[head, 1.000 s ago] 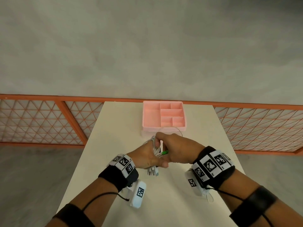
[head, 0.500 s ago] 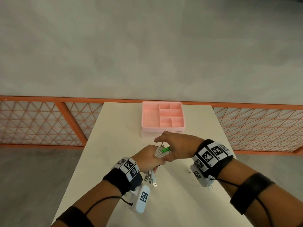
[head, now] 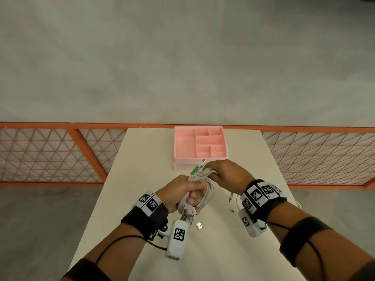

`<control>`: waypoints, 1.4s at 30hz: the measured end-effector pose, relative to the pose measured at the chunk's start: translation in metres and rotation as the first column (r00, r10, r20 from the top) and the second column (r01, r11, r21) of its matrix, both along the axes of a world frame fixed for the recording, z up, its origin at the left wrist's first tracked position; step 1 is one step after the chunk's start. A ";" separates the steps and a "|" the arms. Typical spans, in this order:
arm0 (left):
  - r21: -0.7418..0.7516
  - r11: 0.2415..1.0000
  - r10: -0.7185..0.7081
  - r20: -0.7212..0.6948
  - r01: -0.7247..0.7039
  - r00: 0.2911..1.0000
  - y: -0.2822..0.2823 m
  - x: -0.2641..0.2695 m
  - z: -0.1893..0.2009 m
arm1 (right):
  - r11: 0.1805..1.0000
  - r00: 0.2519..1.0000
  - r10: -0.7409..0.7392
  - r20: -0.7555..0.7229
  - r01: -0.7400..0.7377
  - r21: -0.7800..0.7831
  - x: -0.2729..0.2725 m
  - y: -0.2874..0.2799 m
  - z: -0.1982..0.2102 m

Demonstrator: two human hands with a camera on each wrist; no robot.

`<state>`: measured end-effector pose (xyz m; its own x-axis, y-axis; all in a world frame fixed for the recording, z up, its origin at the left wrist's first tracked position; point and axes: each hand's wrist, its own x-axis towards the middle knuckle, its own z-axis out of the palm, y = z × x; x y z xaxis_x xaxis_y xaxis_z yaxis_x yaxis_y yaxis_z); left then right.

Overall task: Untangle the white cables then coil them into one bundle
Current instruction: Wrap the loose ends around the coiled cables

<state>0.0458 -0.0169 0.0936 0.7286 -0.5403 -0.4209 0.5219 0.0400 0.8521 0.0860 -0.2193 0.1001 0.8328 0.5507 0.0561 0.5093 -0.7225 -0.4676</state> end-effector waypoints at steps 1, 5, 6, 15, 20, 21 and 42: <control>-0.037 0.999 0.008 -0.024 -0.009 1.000 0.001 0.001 0.001 | 0.999 1.000 -0.017 0.025 0.016 0.037 -0.001 0.000 -0.005; -0.173 0.985 0.009 -0.089 -0.024 0.996 0.002 0.001 0.005 | 0.978 0.996 -0.086 0.039 0.077 0.192 -0.006 0.002 -0.017; -0.217 0.975 0.026 -0.117 -0.051 0.993 0.004 0.001 0.005 | 0.972 0.996 -0.089 0.010 0.085 0.218 -0.009 0.002 -0.019; -0.350 0.917 0.122 -0.215 -0.193 0.969 0.013 0.002 0.014 | 0.833 0.937 -0.102 -0.333 0.264 0.487 -0.022 0.011 -0.029; -0.409 0.883 0.147 -0.229 -0.232 0.962 0.012 0.003 0.023 | 0.508 0.829 0.007 -0.559 0.478 0.716 -0.019 0.012 -0.022; -0.427 0.872 0.148 -0.235 -0.238 0.961 0.012 0.003 0.024 | 0.465 0.807 0.052 -0.588 0.502 0.729 -0.018 0.012 -0.023; -0.618 0.745 0.104 -0.263 -0.250 0.959 0.009 0.004 0.031 | -0.012 0.584 0.601 -0.546 0.689 0.724 -0.027 0.015 -0.025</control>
